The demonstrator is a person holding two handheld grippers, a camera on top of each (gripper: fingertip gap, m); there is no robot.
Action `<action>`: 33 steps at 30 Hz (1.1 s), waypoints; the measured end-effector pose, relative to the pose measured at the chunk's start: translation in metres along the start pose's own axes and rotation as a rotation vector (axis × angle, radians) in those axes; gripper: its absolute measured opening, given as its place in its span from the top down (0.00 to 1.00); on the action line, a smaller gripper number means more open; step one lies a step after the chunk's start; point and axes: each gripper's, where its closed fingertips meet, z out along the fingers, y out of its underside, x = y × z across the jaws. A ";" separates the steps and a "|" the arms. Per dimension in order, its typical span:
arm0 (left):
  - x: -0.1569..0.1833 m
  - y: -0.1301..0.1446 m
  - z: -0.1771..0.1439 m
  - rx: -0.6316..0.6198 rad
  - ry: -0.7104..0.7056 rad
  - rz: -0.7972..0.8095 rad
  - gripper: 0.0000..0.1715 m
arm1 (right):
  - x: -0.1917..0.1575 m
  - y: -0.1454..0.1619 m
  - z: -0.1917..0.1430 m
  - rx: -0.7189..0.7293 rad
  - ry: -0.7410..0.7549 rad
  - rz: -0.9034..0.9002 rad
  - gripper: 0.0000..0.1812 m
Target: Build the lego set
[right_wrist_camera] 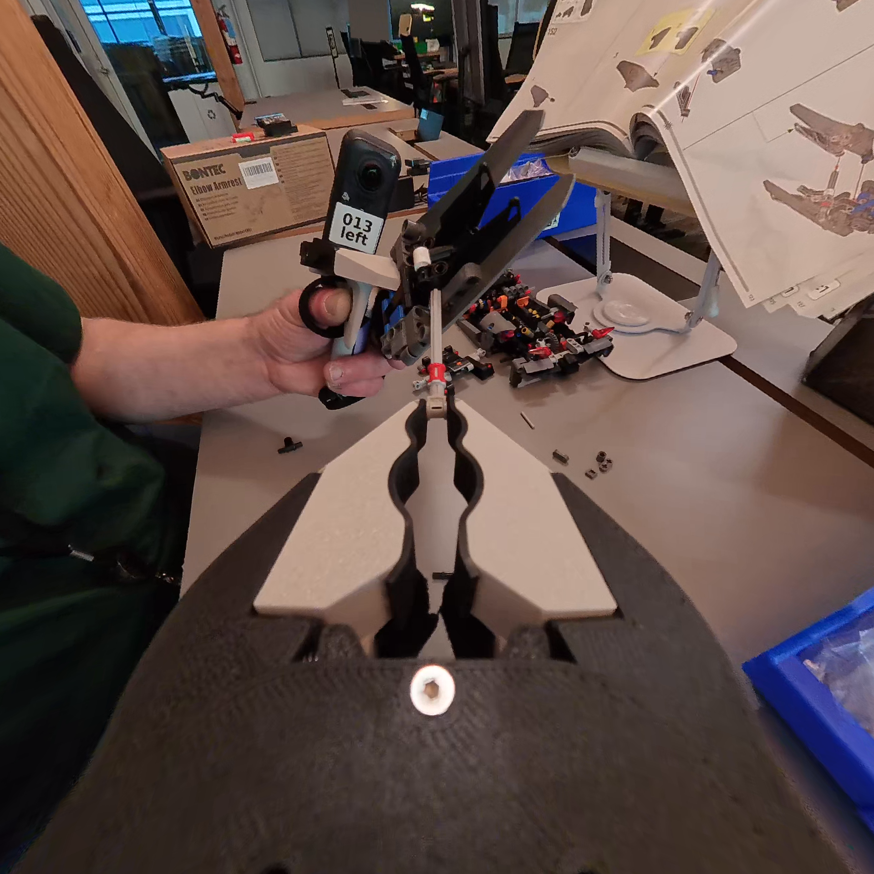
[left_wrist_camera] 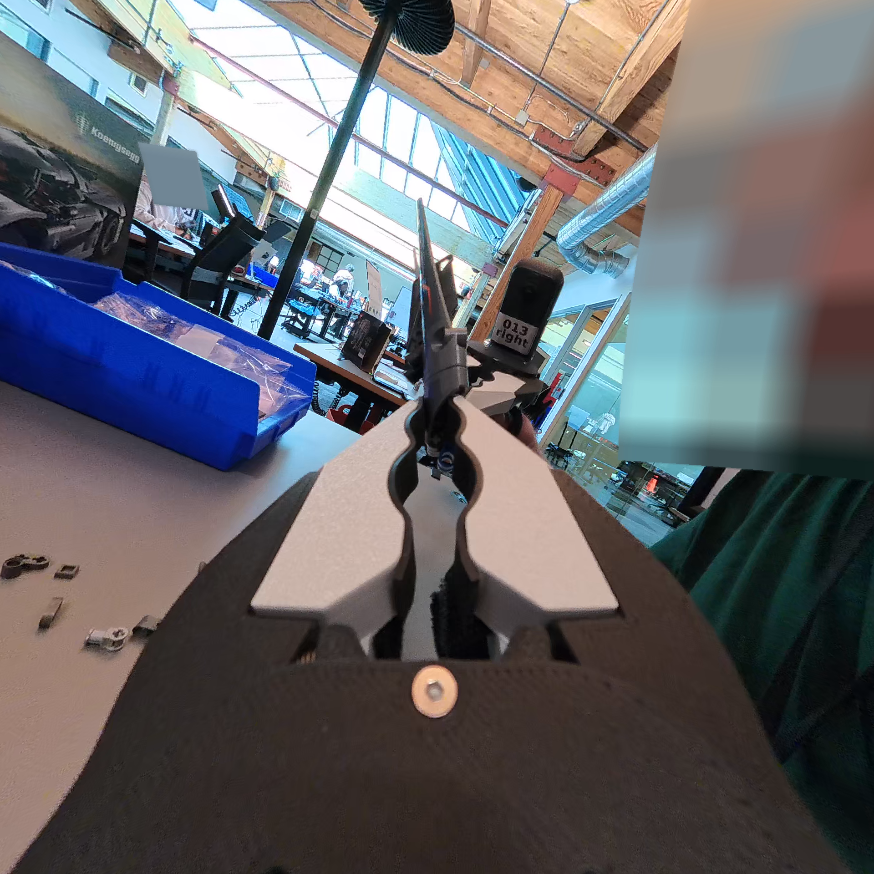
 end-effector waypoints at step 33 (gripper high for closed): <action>-0.001 0.004 0.004 -0.013 -0.002 0.006 0.97 | 0.000 0.004 -0.003 -0.002 -0.010 -0.018 0.97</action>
